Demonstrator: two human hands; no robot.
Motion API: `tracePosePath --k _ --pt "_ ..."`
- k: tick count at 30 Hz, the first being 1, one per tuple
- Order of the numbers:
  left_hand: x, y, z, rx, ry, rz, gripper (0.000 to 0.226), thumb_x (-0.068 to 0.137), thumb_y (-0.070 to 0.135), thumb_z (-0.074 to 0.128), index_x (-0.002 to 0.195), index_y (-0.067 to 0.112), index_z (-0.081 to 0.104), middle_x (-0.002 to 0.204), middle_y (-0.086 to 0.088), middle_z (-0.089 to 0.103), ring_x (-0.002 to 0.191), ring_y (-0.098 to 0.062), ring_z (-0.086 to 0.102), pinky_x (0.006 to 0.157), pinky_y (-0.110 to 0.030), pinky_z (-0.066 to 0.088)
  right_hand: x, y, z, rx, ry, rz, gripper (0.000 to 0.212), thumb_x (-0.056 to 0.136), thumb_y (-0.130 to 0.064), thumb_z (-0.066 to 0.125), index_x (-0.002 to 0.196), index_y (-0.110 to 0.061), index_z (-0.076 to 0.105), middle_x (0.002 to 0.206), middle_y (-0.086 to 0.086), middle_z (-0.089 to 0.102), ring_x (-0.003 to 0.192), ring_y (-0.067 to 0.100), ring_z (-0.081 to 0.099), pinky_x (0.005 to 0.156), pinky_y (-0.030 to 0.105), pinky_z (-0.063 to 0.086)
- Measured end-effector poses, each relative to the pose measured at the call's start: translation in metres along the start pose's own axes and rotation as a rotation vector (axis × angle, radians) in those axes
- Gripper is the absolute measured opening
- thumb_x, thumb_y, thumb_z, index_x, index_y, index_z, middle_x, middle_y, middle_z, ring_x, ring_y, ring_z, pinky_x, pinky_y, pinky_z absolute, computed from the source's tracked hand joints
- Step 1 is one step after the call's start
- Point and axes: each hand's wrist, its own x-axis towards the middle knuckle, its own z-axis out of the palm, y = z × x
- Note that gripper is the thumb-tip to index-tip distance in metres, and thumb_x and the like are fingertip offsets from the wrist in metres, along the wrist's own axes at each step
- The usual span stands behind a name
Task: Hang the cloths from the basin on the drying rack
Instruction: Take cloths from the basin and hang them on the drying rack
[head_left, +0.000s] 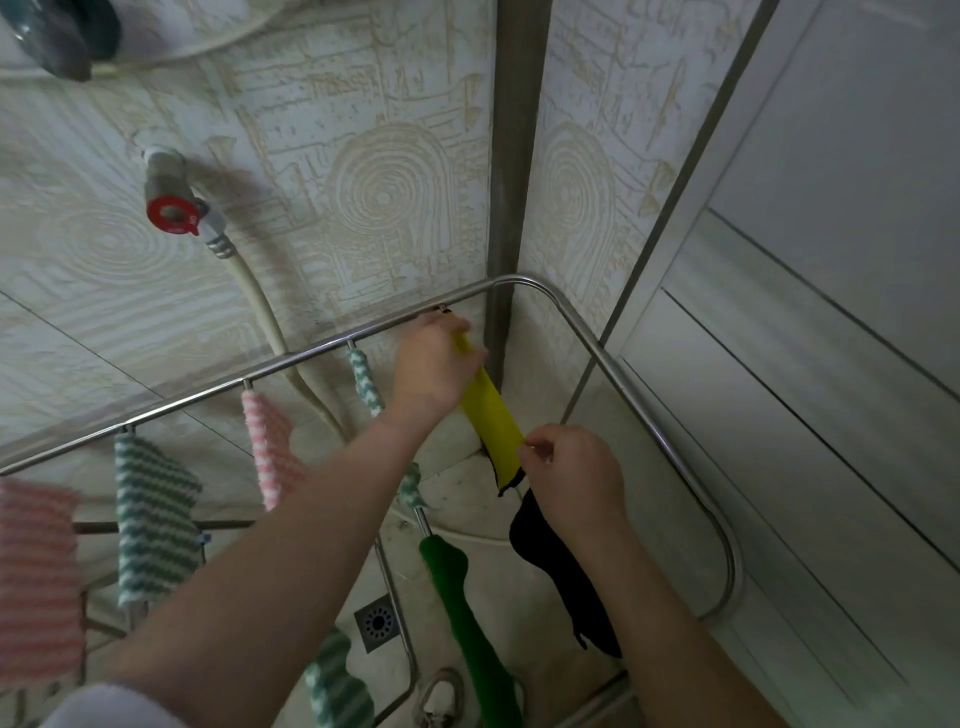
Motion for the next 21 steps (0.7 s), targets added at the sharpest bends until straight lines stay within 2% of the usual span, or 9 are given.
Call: tracePosePath --k 3,6,9,15,18,21 --pt "-0.038 0.003 0.008 0.102 -0.161 0.103 0.07 0.082 0.044 0.067 0.139 0.011 0.042 0.155 -0.008 0.026 0.137 -0.024 0.033 0.109 -0.032 0.03 0.003 -0.001 -0.003 -0.017 -0.059 0.033 0.016 0.089 -0.02 0.06 0.087 -0.014 0.074 0.082 0.005 0.071 0.075 0.02 0.064 0.065 0.032 0.053" --pt "-0.056 -0.003 0.021 0.111 -0.249 0.107 0.09 0.08 0.05 0.067 0.147 0.009 0.023 0.159 -0.007 0.01 0.145 -0.022 0.017 0.116 -0.034 0.024 0.006 -0.001 -0.002 -0.057 -0.093 0.057 0.017 0.09 -0.027 0.061 0.085 -0.016 0.073 0.083 0.004 0.07 0.078 0.022 0.064 0.063 0.029 0.048" --pt "-0.057 -0.007 0.026 0.098 -0.274 0.091 0.096 0.08 0.051 0.067 0.15 0.011 0.014 0.16 -0.003 0.003 0.146 -0.021 0.016 0.116 -0.035 0.025 0.008 -0.002 0.0 -0.082 -0.113 0.077 0.022 0.089 -0.03 0.06 0.077 -0.016 0.07 0.078 0.004 0.068 0.07 0.02 0.059 0.056 0.028 0.04" --pt "-0.058 -0.004 0.023 0.084 -0.295 0.082 0.097 0.081 0.049 0.067 0.15 0.01 0.012 0.16 -0.005 0.002 0.147 -0.019 0.009 0.118 -0.033 0.019 0.009 -0.004 0.0 -0.112 -0.101 0.109 0.024 0.087 -0.03 0.059 0.071 -0.014 0.065 0.068 0.003 0.061 0.063 0.021 0.053 0.053 0.029 0.035" --pt "-0.072 -0.006 0.009 0.07 -0.239 0.088 0.091 0.082 0.046 0.067 0.15 0.013 0.017 0.159 -0.006 0.011 0.144 -0.021 0.02 0.116 -0.033 0.024 0.007 -0.004 -0.002 -0.12 -0.103 0.087 0.019 0.086 -0.026 0.06 0.074 -0.012 0.064 0.072 0.004 0.063 0.065 0.022 0.054 0.053 0.03 0.038" --pt "-0.102 -0.017 -0.013 0.079 -0.138 0.106 0.075 0.084 0.039 0.066 0.146 0.017 0.031 0.156 -0.003 0.025 0.139 -0.019 0.033 0.108 -0.026 0.029 0.001 -0.006 -0.002 -0.12 -0.097 0.032 0.014 0.086 -0.027 0.06 0.077 -0.017 0.063 0.08 0.005 0.064 0.079 0.026 0.062 0.051 0.028 0.037"
